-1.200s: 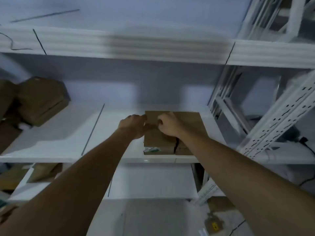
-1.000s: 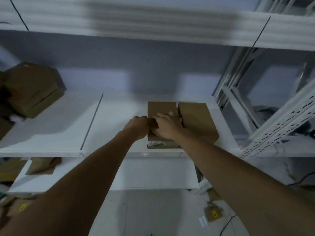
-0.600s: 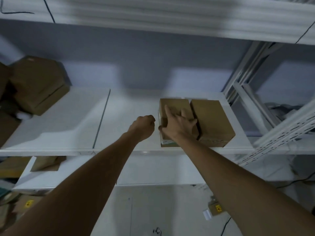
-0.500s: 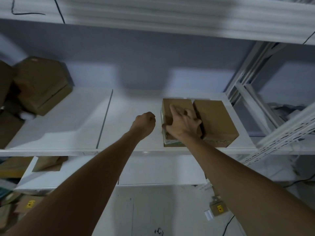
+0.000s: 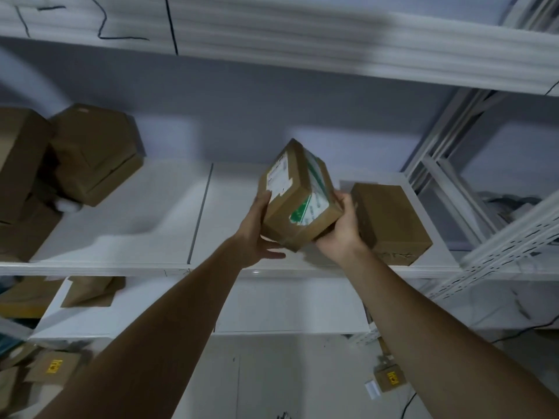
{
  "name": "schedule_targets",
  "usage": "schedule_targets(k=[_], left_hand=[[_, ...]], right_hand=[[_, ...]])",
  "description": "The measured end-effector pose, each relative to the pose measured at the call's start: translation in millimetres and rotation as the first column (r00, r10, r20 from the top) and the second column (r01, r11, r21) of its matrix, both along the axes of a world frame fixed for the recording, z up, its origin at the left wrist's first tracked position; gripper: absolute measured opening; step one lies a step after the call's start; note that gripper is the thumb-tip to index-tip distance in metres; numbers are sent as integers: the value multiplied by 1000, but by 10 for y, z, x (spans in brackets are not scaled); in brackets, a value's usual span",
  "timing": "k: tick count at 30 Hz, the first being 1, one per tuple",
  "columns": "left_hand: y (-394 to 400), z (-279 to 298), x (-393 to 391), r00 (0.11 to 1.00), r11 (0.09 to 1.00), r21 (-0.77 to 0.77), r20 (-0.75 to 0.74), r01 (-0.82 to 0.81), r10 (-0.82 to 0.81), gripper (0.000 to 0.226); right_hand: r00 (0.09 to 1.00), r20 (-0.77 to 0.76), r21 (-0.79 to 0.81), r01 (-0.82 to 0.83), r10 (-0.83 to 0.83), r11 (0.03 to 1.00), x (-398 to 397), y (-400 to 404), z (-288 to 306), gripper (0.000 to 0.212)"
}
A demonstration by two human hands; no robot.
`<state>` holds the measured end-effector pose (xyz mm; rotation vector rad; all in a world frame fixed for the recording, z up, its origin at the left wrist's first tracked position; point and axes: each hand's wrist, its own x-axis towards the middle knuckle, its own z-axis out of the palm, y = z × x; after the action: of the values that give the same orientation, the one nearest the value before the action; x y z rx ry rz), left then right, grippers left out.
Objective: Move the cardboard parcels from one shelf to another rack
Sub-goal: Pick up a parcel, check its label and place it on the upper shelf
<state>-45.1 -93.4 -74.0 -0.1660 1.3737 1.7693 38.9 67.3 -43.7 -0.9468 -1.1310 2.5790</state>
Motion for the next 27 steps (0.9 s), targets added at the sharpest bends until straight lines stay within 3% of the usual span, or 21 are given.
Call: schedule_targets(k=[1,3,6,8,10,13,22,27], left_hand=[[-41,20,6,999,998,61,-16,-34,35,71],[-126,73,-8,985,989,99,-124,-111,123,61],[-223,260,36,925,987,65,-344,-146,160,77],[-254,355,69,864,987,67,-477,-145,159,80],[-294,440,102,801,988,60,-579,-141,150,76],[-393,545,204,743,989,76,-653,-125,144,65],[-911,827,690,673,976,79,-713,-201,197,75],[-1293,932,1145,594,968,78,-777,-239,209,68]], right_hand=[[1000,5,-17,-3,3,1000,24,-19,5,48],[999,32,97,-5,2,995,63,-40,20,43],[997,75,485,-27,-11,874,120,-187,150,46],[999,19,602,-40,35,797,154,-308,259,45],[996,-12,648,-56,84,759,193,-414,346,57],[993,-78,711,-5,86,703,294,-536,431,53],[974,-216,727,116,66,676,648,-1040,617,43],[959,-264,714,125,99,689,1017,-1380,663,54]])
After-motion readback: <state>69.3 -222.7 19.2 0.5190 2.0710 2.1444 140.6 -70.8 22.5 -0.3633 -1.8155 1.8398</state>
